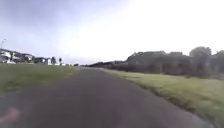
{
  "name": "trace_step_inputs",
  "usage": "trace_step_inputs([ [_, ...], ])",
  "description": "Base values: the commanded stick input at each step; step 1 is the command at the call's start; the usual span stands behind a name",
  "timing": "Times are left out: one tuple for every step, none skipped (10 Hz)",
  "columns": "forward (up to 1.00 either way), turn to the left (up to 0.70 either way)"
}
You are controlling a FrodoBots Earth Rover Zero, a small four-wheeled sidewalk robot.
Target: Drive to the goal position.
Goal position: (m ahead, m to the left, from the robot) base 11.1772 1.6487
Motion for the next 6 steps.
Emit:
trace_step_inputs([
  [1.0,0.0],
  [1.0,0.0],
  [1.0,0.0],
  [1.0,0.0],
  [1.0,0.0],
  [1.0,0.0],
])
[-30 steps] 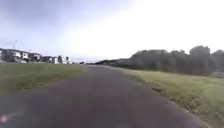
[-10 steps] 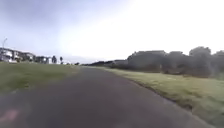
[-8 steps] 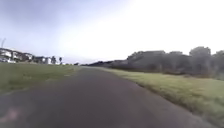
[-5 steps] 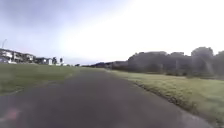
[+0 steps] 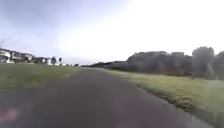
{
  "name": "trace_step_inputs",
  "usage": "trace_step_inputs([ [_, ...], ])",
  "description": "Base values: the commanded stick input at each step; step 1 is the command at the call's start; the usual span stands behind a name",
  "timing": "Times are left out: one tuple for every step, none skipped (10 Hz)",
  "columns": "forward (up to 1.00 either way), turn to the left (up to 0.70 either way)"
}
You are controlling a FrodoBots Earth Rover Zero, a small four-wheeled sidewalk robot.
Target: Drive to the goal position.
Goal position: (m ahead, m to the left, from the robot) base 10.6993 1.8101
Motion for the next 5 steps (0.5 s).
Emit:
trace_step_inputs([
  [1.0,0.0],
  [1.0,0.0],
  [1.0,0.0],
  [1.0,0.0],
  [1.0,0.0],
])
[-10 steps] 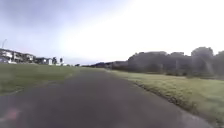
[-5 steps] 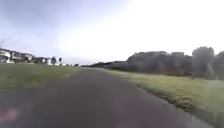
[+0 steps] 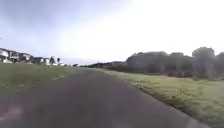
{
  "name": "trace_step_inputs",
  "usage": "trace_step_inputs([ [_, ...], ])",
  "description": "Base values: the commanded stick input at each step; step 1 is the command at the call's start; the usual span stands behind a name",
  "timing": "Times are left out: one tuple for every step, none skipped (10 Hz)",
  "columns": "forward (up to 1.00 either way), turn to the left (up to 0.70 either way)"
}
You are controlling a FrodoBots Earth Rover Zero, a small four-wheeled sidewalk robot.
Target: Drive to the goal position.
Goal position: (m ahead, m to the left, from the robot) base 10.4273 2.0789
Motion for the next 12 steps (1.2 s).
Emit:
trace_step_inputs([
  [1.0,0.12],
  [1.0,0.27],
  [1.0,0.27],
  [1.0,0.27],
  [1.0,0.27],
  [1.0,0.27],
  [1.0,0.27],
  [1.0,0.27],
  [1.0,0.2],
  [1.0,0.02],
  [1.0,0.0],
  [1.0,0.0],
])
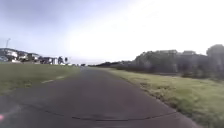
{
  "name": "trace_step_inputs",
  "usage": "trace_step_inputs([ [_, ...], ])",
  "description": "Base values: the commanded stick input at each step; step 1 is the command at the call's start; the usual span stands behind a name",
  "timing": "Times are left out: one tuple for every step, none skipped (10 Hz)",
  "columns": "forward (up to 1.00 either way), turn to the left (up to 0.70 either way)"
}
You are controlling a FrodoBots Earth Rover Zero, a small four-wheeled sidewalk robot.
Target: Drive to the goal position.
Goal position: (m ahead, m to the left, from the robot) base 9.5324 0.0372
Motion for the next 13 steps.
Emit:
trace_step_inputs([
  [1.0,0.0],
  [1.0,0.0],
  [1.0,0.0],
  [1.0,0.0],
  [1.0,0.0],
  [1.0,0.0],
  [1.0,0.0],
  [1.0,0.16],
  [1.0,0.27],
  [1.0,0.27],
  [1.0,0.27],
  [1.0,0.27],
  [1.0,0.27],
])
